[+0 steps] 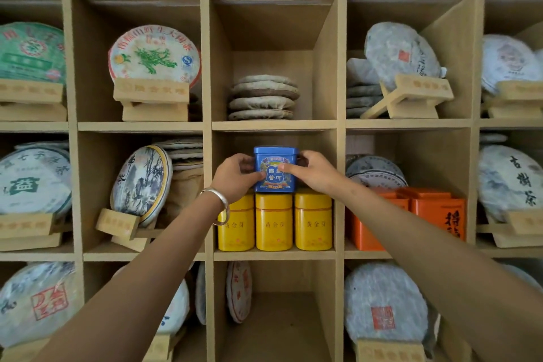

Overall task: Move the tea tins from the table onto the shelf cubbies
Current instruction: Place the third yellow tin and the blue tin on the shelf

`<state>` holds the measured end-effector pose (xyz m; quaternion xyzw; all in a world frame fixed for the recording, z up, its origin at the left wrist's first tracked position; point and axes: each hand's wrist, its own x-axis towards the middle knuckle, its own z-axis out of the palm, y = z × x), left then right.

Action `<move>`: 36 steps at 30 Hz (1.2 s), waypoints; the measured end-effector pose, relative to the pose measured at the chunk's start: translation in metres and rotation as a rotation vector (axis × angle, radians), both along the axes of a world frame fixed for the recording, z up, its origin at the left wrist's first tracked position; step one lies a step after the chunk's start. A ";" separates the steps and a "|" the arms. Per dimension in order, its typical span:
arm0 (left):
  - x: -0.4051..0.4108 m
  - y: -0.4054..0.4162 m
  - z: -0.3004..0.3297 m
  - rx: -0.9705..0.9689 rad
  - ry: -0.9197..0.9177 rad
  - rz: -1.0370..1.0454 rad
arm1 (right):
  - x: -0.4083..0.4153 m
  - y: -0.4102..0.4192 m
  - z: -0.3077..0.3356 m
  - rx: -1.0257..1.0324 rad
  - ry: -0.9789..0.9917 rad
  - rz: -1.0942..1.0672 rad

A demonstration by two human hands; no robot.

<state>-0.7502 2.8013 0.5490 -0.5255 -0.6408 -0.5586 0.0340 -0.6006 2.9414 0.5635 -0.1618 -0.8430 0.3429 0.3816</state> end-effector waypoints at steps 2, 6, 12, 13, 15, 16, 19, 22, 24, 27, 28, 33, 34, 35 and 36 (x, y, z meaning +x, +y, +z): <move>-0.004 0.002 0.000 -0.022 0.017 0.025 | -0.006 0.002 0.000 -0.008 0.006 0.004; -0.008 0.001 0.000 -0.029 0.031 0.058 | -0.009 0.000 0.003 -0.013 -0.013 0.026; -0.007 0.001 0.002 -0.038 0.023 0.065 | -0.011 -0.001 0.005 -0.015 -0.033 -0.004; -0.007 0.001 0.003 -0.042 0.016 0.063 | -0.011 -0.002 0.005 -0.013 -0.030 -0.015; -0.006 0.002 0.003 -0.051 -0.009 0.051 | -0.011 -0.001 0.005 -0.012 -0.034 -0.030; -0.006 0.002 0.003 -0.056 -0.016 0.046 | -0.010 -0.001 0.005 -0.014 -0.044 -0.034; -0.005 0.003 0.002 -0.065 -0.014 0.055 | -0.011 0.000 0.004 -0.017 -0.070 -0.044; -0.004 0.004 0.003 -0.064 -0.022 0.052 | -0.012 0.001 0.005 -0.018 -0.070 -0.062; -0.004 0.004 0.003 -0.064 -0.021 0.053 | -0.013 0.002 0.006 -0.024 -0.069 -0.063; -0.004 0.005 0.002 -0.061 -0.019 0.061 | -0.015 0.002 0.005 -0.023 -0.074 -0.056; -0.004 0.005 0.002 -0.060 -0.020 0.066 | -0.016 0.002 0.005 -0.018 -0.077 -0.057; -0.007 0.005 0.001 -0.047 -0.012 0.080 | -0.017 0.002 0.007 -0.001 -0.106 -0.078; -0.007 0.005 0.001 -0.044 -0.009 0.084 | -0.017 0.002 0.007 0.003 -0.111 -0.080; -0.007 0.005 0.002 -0.042 -0.005 0.086 | -0.016 0.002 0.007 0.005 -0.111 -0.080; -0.007 0.005 0.003 -0.039 -0.002 0.087 | -0.015 0.002 0.007 0.006 -0.109 -0.079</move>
